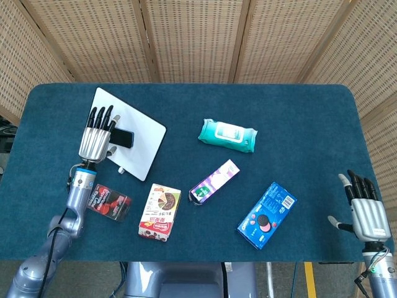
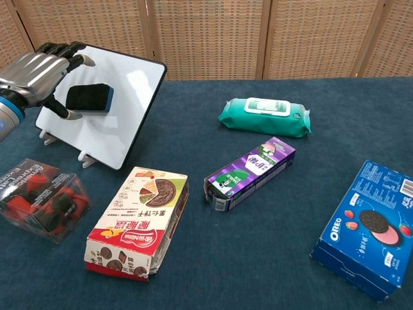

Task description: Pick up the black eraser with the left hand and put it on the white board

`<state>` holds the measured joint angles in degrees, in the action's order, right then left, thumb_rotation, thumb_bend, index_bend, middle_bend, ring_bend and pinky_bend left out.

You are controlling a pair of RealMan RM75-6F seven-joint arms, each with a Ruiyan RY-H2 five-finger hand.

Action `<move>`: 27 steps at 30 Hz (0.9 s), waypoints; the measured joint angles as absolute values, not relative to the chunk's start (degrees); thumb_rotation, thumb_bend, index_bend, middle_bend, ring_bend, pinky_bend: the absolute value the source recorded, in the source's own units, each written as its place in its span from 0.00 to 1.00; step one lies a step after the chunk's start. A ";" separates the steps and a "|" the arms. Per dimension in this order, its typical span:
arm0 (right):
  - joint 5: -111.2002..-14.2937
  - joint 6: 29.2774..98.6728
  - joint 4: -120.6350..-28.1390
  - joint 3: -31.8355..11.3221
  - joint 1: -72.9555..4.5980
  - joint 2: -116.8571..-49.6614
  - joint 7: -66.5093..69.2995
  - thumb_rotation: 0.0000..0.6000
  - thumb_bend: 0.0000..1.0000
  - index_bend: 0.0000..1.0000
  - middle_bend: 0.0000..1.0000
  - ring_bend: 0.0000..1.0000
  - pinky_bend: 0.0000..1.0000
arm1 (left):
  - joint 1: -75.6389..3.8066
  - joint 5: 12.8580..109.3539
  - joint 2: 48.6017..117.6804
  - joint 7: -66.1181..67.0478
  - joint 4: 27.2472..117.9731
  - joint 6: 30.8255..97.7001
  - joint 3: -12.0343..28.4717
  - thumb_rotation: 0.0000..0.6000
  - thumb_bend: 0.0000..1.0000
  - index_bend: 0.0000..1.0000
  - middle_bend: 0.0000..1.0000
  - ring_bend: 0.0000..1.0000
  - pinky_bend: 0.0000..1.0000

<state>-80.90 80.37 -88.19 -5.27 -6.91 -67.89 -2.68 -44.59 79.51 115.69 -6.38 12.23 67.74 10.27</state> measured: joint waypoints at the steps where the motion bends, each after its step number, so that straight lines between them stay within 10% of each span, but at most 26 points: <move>1: -80.92 80.39 -88.19 -5.26 -6.90 -67.89 -2.69 1.00 0.05 0.02 0.00 0.00 0.00 | -44.59 79.48 115.68 -6.37 12.33 67.73 10.28 1.00 0.11 0.11 0.00 0.00 0.00; 16: -81.00 80.52 -88.12 -5.39 -6.90 -67.67 -2.16 1.00 0.05 0.02 0.00 0.00 0.00 | -40.80 80.81 112.93 -15.42 18.95 80.64 9.95 1.00 0.06 0.00 0.00 0.00 0.00; 27: -83.37 80.85 -89.46 -4.07 -6.73 -66.21 -2.64 1.00 0.03 0.02 0.00 0.00 0.00 | -31.25 84.03 97.69 -10.37 50.93 93.86 5.98 1.00 0.02 0.00 0.00 0.00 0.00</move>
<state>-83.37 80.85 -89.46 -4.07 -6.73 -66.21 -2.64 -31.25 84.03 97.69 -10.37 50.93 93.86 5.98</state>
